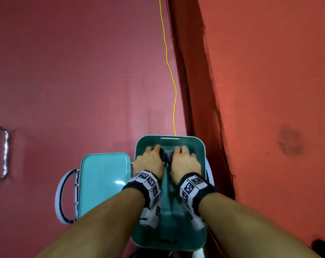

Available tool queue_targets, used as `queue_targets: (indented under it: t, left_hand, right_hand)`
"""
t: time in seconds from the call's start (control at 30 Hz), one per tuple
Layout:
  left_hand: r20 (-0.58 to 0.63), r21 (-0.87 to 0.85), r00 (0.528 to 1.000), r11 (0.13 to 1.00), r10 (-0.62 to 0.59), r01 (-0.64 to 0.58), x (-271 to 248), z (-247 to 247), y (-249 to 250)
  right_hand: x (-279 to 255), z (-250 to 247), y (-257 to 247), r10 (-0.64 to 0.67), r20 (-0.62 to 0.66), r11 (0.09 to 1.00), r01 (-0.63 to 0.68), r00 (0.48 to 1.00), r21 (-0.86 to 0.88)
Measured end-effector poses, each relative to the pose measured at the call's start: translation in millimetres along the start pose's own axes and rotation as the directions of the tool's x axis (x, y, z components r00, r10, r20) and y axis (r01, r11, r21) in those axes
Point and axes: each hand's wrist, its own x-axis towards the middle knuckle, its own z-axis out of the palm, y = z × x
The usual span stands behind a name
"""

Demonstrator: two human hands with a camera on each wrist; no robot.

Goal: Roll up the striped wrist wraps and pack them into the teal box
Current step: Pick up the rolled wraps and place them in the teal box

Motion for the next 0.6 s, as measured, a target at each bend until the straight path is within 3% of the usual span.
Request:
queue_targets:
  t: [0.6]
  left_hand:
    - [0.089, -0.039, 0.994, 0.997, -0.056, 0.06, 47, 24, -3]
  right_hand:
    - [61, 31, -14, 0.039, 0.109, 0.999, -0.042, 0.993, 0.026]
